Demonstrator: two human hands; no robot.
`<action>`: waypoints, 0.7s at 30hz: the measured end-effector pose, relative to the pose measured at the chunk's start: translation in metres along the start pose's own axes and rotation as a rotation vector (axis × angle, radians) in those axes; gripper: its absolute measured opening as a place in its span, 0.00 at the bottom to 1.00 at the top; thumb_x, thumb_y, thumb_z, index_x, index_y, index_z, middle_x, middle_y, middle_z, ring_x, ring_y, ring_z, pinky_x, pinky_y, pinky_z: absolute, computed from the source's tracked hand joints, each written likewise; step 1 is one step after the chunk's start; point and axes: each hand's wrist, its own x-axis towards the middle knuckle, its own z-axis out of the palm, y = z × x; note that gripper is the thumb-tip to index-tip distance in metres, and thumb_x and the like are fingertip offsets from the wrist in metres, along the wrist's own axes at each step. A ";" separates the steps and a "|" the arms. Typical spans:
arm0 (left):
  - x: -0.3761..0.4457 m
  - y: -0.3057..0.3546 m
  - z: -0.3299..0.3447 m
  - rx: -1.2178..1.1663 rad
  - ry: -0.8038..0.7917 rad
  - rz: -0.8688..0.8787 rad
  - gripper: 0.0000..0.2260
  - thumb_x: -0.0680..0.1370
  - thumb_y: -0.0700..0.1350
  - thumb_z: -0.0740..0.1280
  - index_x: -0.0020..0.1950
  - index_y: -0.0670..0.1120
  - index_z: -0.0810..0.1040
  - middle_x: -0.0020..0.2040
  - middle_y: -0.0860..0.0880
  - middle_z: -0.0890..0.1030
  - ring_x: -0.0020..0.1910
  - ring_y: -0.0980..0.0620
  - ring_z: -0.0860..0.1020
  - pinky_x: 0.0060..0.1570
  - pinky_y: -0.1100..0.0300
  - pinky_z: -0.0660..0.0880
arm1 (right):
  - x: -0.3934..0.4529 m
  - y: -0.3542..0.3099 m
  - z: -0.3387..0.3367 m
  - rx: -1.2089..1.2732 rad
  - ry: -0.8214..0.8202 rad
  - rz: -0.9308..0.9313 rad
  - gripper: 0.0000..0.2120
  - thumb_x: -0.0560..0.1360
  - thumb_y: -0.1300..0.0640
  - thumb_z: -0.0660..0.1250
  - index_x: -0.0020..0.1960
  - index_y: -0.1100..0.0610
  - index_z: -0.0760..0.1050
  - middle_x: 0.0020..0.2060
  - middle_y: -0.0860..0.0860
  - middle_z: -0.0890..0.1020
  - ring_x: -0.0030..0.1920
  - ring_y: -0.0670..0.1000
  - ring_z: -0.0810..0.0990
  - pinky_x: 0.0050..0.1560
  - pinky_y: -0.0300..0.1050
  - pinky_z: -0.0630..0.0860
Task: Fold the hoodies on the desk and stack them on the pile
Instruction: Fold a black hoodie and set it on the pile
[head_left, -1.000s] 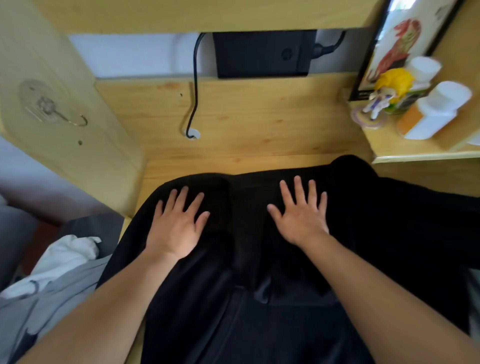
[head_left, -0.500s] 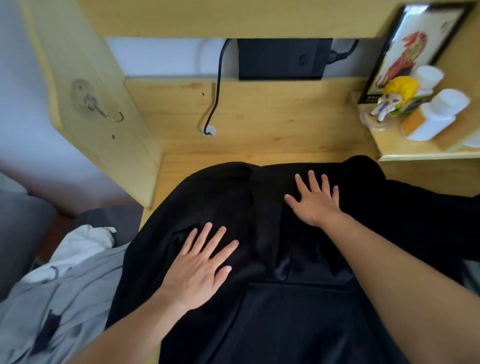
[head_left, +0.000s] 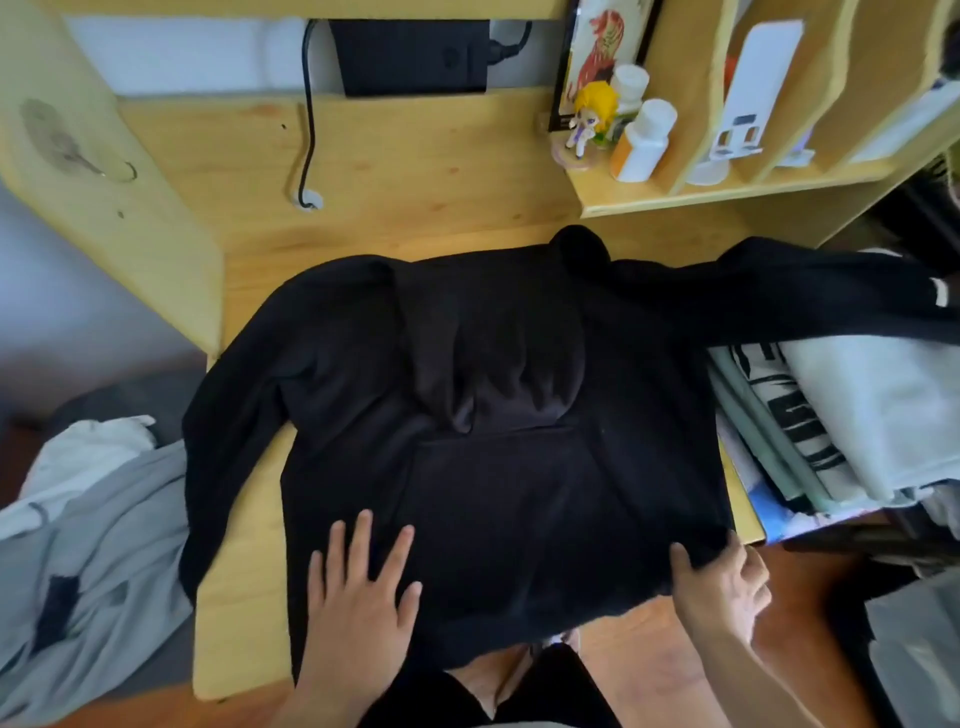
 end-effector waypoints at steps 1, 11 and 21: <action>-0.014 -0.001 0.006 -0.050 0.008 -0.097 0.28 0.79 0.63 0.55 0.78 0.59 0.68 0.80 0.40 0.64 0.77 0.33 0.62 0.70 0.33 0.64 | 0.002 0.005 -0.007 0.053 -0.056 0.016 0.38 0.77 0.48 0.71 0.79 0.58 0.57 0.74 0.62 0.62 0.72 0.65 0.61 0.71 0.61 0.61; -0.079 0.051 -0.006 -0.808 0.233 -0.851 0.25 0.79 0.33 0.64 0.76 0.46 0.69 0.65 0.37 0.77 0.60 0.35 0.75 0.60 0.42 0.75 | 0.047 0.028 -0.058 0.016 -0.134 -0.300 0.14 0.81 0.54 0.66 0.64 0.57 0.69 0.52 0.65 0.82 0.53 0.68 0.79 0.49 0.55 0.72; -0.078 0.075 -0.020 -0.102 0.150 -0.458 0.20 0.78 0.48 0.68 0.71 0.49 0.76 0.70 0.42 0.71 0.69 0.39 0.70 0.65 0.44 0.72 | 0.042 -0.030 -0.046 -0.233 -0.041 -0.926 0.30 0.70 0.65 0.72 0.71 0.62 0.72 0.65 0.63 0.72 0.61 0.69 0.71 0.60 0.66 0.74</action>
